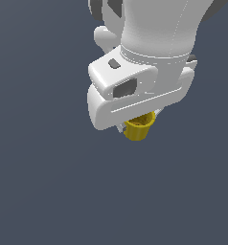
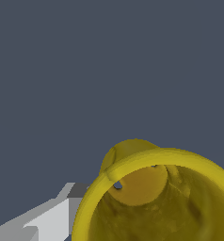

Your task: Pick up the object and move it to a goal position.

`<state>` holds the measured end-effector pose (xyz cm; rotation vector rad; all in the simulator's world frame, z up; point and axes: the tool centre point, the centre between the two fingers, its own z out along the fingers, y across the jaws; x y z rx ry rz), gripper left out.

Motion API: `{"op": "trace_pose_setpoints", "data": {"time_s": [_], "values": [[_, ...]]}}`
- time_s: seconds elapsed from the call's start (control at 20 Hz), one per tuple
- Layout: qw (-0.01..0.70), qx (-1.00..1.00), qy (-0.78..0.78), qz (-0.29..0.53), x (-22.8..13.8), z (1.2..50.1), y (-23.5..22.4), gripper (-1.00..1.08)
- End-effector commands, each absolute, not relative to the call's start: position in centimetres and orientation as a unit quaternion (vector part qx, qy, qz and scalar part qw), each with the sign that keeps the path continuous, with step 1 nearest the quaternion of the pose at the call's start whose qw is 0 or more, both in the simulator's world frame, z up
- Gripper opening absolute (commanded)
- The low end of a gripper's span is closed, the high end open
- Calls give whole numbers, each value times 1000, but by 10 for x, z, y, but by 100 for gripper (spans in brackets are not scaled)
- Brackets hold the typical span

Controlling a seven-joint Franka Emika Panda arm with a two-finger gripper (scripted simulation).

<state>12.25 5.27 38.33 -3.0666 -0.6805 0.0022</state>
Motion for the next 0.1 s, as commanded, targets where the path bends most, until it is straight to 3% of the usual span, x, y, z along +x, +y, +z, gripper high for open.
{"op": "trace_pose_setpoints", "data": {"time_s": [0.0, 0.05], "values": [[0, -976, -217, 0, 123, 385, 53, -100], [0, -976, -217, 0, 123, 385, 53, -100]]}}
